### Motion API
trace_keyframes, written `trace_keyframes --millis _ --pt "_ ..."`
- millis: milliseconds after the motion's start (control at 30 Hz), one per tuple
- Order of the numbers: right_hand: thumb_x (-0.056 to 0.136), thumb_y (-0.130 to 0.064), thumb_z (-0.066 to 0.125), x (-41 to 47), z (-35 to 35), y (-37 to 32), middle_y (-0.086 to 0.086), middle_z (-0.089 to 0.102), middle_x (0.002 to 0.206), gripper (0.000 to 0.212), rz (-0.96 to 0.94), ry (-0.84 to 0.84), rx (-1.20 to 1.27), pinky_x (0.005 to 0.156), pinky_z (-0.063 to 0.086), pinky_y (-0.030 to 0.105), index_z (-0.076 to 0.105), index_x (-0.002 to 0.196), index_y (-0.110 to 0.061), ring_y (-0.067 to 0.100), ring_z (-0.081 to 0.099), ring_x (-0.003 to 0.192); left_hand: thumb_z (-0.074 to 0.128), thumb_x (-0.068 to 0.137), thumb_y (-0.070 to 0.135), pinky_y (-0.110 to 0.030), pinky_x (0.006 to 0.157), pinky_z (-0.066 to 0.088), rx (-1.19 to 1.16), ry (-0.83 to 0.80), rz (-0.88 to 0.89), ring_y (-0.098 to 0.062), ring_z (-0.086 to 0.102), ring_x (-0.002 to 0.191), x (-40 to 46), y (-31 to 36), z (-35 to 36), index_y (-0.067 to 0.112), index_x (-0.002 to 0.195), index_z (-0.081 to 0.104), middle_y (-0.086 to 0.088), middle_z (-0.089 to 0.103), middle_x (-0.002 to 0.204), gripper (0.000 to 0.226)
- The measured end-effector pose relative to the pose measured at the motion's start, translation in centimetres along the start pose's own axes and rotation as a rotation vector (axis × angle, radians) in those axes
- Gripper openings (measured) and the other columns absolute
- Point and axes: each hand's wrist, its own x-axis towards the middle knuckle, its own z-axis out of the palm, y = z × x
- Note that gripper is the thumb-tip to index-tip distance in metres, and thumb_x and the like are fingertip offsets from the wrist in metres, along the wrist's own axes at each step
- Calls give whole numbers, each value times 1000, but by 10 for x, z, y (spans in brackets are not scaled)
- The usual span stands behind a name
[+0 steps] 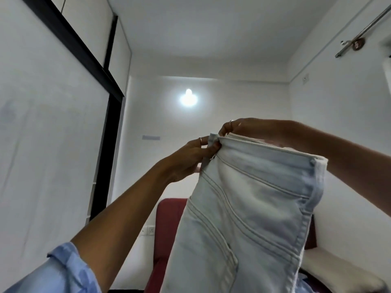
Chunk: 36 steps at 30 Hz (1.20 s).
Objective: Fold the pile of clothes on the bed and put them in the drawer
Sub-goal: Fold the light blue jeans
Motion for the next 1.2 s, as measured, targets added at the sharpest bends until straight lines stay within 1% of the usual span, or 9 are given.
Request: trace_keyframes --millis 100,267,367,500,700,867,1033,1133,1200 --pt "95 -2 43 5 -3 -1 15 59 119 36 116 -2 -150 82 55 30 50 126 -17 23 62 93 63 87 32 -28 79 52 202 64 -8 -12 65 100 9 -4 7 24 111 66 5 70 109 25" --pt "98 -28 54 -3 -31 -8 11 66 108 28 204 31 -499 42 41 21 58 115 -5 16 60 46 70 86 30 -8 62 49 346 263 35 2 61 79 16 -8 13 22 104 68 7 68 95 20" --pt "88 -40 63 -11 -39 -18 14 67 101 43 281 -62 -323 41 36 19 60 111 -4 12 50 42 74 83 29 -5 60 46 347 352 78 -1 61 75 22 -2 20 18 100 70 5 69 90 20" --pt "83 -19 72 -5 -34 -13 7 59 94 56 362 -108 -241 36 39 13 50 133 -7 9 56 46 79 77 35 -32 78 54 424 414 150 -18 67 88 31 18 30 16 93 73 -3 73 90 26" --pt "84 -7 66 3 -32 7 2 54 59 8 451 -142 274 28 31 9 58 84 -7 4 50 37 77 78 38 -26 60 38 506 604 284 -14 51 65 40 50 33 1 80 71 -14 68 75 37" --pt "84 6 64 10 -37 -27 17 61 83 10 197 146 350 51 59 27 58 89 1 21 68 55 73 80 42 -31 62 44 422 786 330 -25 61 71 48 83 24 3 81 69 -14 70 80 39" --pt "79 2 59 18 -73 -77 13 63 83 12 -218 671 -38 63 61 44 61 85 -8 32 69 75 78 66 35 -32 70 53 265 679 446 -21 63 77 41 144 -1 17 84 66 -5 67 82 28" --pt "78 -7 62 19 -95 -105 15 65 89 13 -300 843 -234 81 54 50 58 91 -9 33 65 91 81 72 19 -32 81 54 467 698 466 -22 63 96 24 166 -14 16 116 58 -2 62 99 50" --pt "77 -10 61 18 -104 -122 10 60 89 15 -338 937 -280 81 50 44 50 84 -19 27 62 91 80 73 21 -26 71 48 553 766 418 -20 59 94 9 166 -12 16 116 51 2 56 94 52"
